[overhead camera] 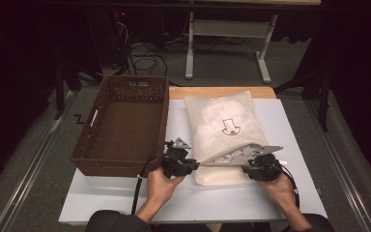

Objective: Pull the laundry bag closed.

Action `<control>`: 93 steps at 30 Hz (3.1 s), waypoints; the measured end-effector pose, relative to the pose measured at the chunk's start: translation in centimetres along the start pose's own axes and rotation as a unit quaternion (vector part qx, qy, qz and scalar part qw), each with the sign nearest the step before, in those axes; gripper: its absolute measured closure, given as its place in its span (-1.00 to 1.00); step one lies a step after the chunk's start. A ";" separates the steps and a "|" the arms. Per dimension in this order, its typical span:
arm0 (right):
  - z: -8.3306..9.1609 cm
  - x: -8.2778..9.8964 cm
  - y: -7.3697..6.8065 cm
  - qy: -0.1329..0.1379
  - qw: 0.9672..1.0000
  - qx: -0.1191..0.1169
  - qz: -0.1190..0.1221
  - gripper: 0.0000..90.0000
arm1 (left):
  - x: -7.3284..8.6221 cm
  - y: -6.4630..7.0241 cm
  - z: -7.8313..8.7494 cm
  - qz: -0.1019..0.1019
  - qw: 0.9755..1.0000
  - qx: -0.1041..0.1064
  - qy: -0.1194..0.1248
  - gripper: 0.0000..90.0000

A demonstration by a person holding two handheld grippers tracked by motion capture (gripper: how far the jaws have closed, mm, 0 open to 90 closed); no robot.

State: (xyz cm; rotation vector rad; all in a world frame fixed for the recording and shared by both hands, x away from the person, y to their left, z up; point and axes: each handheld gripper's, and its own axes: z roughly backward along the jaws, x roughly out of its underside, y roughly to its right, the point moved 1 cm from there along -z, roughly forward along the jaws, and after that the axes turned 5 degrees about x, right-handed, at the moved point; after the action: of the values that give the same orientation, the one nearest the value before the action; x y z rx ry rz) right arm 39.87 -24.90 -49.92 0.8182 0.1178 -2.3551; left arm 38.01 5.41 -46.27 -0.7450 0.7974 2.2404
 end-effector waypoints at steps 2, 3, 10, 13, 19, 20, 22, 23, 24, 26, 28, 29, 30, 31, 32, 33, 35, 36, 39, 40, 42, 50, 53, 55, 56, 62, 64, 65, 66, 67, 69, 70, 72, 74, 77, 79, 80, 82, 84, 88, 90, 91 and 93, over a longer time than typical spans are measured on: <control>0.0 0.0 -0.2 -0.001 1.000 0.007 0.005 0.31 | -0.1 0.0 -0.3 0.003 1.000 -0.002 -0.004 0.66; 0.0 0.0 -0.3 0.000 1.000 0.010 0.008 0.30 | -0.1 -0.1 -0.4 0.003 1.000 -0.003 -0.009 0.66; -0.1 0.1 -0.3 0.004 1.000 0.008 0.017 0.28 | -0.7 0.5 -1.4 0.000 1.000 0.008 -0.017 0.79; -0.1 0.1 -0.2 0.004 1.000 0.008 0.018 0.28 | -1.3 0.9 -1.7 -0.008 1.000 0.004 -0.019 0.80; -0.2 0.1 -0.3 0.005 1.000 0.010 0.015 0.28 | -2.0 1.4 -3.1 -0.022 0.999 0.005 -0.040 0.73; -0.2 0.1 -0.3 0.005 1.000 0.010 0.016 0.28 | -2.0 1.6 -3.4 -0.024 0.999 0.005 -0.042 0.70; -0.2 0.1 -0.3 0.005 1.000 0.010 0.015 0.28 | -2.1 1.7 -3.7 -0.028 0.998 0.005 -0.050 0.69; -0.2 0.1 -0.3 0.006 1.000 0.011 0.015 0.28 | -2.1 1.6 -3.9 -0.029 0.998 0.006 -0.050 0.68; -0.2 0.1 -0.3 0.005 1.000 0.011 0.014 0.28 | -2.1 1.6 -4.0 -0.028 0.998 0.009 -0.050 0.67; -0.2 0.1 -0.3 0.005 1.000 0.010 0.013 0.28 | -2.1 1.5 -4.1 -0.025 0.998 0.013 -0.052 0.66; -0.2 0.1 -0.4 0.004 1.000 0.010 0.012 0.28 | -2.1 1.5 -4.2 -0.027 0.998 0.015 -0.055 0.62; -0.2 0.1 -0.4 0.004 1.000 0.010 0.012 0.28 | -2.1 1.7 -4.1 -0.030 0.998 0.017 -0.054 0.60; -0.2 0.1 -0.4 0.004 1.000 0.010 0.012 0.28 | -2.1 1.8 -3.9 -0.033 0.998 0.020 -0.051 0.61; -0.2 0.1 -0.3 0.005 1.000 0.010 0.013 0.28 | -2.1 2.0 -3.8 -0.036 0.998 0.023 -0.047 0.61; -0.1 0.1 -0.4 0.005 1.000 0.010 0.012 0.28 | -2.2 2.1 -3.6 -0.036 0.998 0.026 -0.043 0.63; -0.2 0.1 -0.3 0.005 1.000 0.010 0.014 0.28 | -2.2 2.2 -3.6 -0.038 0.998 0.027 -0.046 0.64; -0.2 0.1 -0.3 0.005 1.000 0.010 0.013 0.27 | -2.3 2.3 -3.9 -0.040 0.997 0.026 -0.053 0.63; -0.2 0.1 -0.4 0.005 1.000 0.011 0.012 0.27 | -2.3 2.2 -4.1 -0.040 0.997 0.024 -0.058 0.63; -0.1 0.1 -0.4 0.005 1.000 0.011 0.013 0.27 | -2.2 1.9 -4.2 -0.034 0.998 0.021 -0.057 0.59; -0.2 0.1 -0.4 0.005 1.000 0.012 0.013 0.27 | -2.3 1.9 -4.1 -0.035 0.998 0.018 -0.054 0.57; -0.2 0.1 -0.4 0.006 1.000 0.011 0.014 0.27 | -2.3 1.8 -3.6 -0.034 0.998 0.009 -0.048 0.49; -0.2 0.2 -0.4 0.006 1.000 0.012 0.013 0.27 | -0.9 0.9 -2.2 -0.023 0.997 -0.032 -0.063 0.40; -0.2 0.2 -0.4 0.006 1.000 0.012 0.014 0.27 | -0.4 0.4 -2.2 -0.014 0.997 -0.035 -0.068 0.40; -0.2 0.2 -0.4 0.007 1.000 0.012 0.012 0.27 | -0.1 0.0 -2.3 -0.005 0.997 -0.034 -0.068 0.38; -0.2 0.2 -0.4 0.007 1.000 0.009 0.012 0.27 | -0.1 -0.1 -2.3 0.001 0.997 -0.035 -0.067 0.37; -0.2 0.3 -0.3 0.012 1.000 0.009 0.006 0.25 | 0.3 -0.8 -2.9 0.026 0.997 -0.033 -0.066 0.30; -0.3 0.3 -0.3 0.013 1.000 0.009 0.006 0.25 | 0.4 -1.0 -3.0 0.032 0.997 -0.029 -0.063 0.30; -0.2 0.3 -0.3 0.011 1.000 0.009 0.007 0.26 | 0.5 -1.1 -3.1 0.033 0.997 -0.028 -0.063 0.30; -0.2 0.3 -0.3 0.012 1.000 0.009 0.011 0.26 | 0.5 -1.2 -3.2 0.035 0.997 -0.025 -0.063 0.30; -0.2 0.4 -0.3 0.015 1.000 0.008 0.012 0.26 | 0.5 -1.3 -3.2 0.037 0.997 -0.023 -0.061 0.30; -0.3 0.4 -0.4 0.020 1.000 0.010 0.012 0.28 | 0.5 -1.4 -3.5 0.044 0.997 -0.017 -0.060 0.32; -0.3 0.4 -0.4 0.021 1.000 0.011 0.011 0.28 | 0.6 -1.4 -3.7 0.042 0.997 -0.017 -0.062 0.34; -0.3 0.4 -0.4 0.022 1.000 0.010 0.013 0.28 | 0.6 -1.3 -3.9 0.035 0.997 -0.020 -0.066 0.43; -0.3 0.4 -0.4 0.024 1.000 0.010 0.015 0.28 | 0.7 -1.3 -3.9 0.031 0.997 -0.017 -0.063 0.53; -0.3 0.4 -0.3 0.022 1.000 0.007 0.009 0.27 | 0.8 -1.5 -3.8 0.033 0.998 -0.010 -0.060 0.64; -0.2 0.2 -0.3 0.015 1.000 0.008 0.006 0.25 | 0.8 -1.7 -3.8 0.034 0.998 -0.002 -0.058 0.70; -0.1 0.2 -0.3 0.010 1.000 0.009 0.004 0.23 | 0.8 -1.7 -3.7 0.036 0.998 0.000 -0.055 0.72; -0.1 0.0 -0.3 0.002 1.000 0.008 -0.004 0.24 | 0.8 -1.7 -3.6 0.037 0.998 0.005 -0.050 0.75; 0.1 -0.3 -0.4 -0.002 1.000 0.007 -0.009 0.30 | 0.8 -1.7 -3.4 0.036 0.998 0.007 -0.048 0.77; 0.6 -0.8 -0.9 0.005 1.000 0.004 -0.008 0.37 | 0.8 -1.7 -3.2 0.035 0.998 0.011 -0.043 0.77; 0.8 -1.1 -1.2 0.010 1.000 -0.006 -0.009 0.38 | 0.8 -1.7 -3.2 0.029 0.999 0.007 -0.044 0.77; 0.9 -1.4 -1.4 0.012 1.000 -0.017 -0.014 0.35 | 0.8 -1.6 -3.3 0.031 0.998 0.010 -0.045 0.77; 0.9 -1.8 -1.9 0.016 0.999 -0.034 -0.014 0.31 | 0.8 -1.6 -3.2 0.026 0.999 0.007 -0.044 0.77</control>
State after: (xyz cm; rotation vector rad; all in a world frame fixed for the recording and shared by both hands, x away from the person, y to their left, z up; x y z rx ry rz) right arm 39.37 -22.70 -48.35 0.8263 0.2240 -2.3510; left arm 39.62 4.46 -49.47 -0.6220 0.7979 2.2945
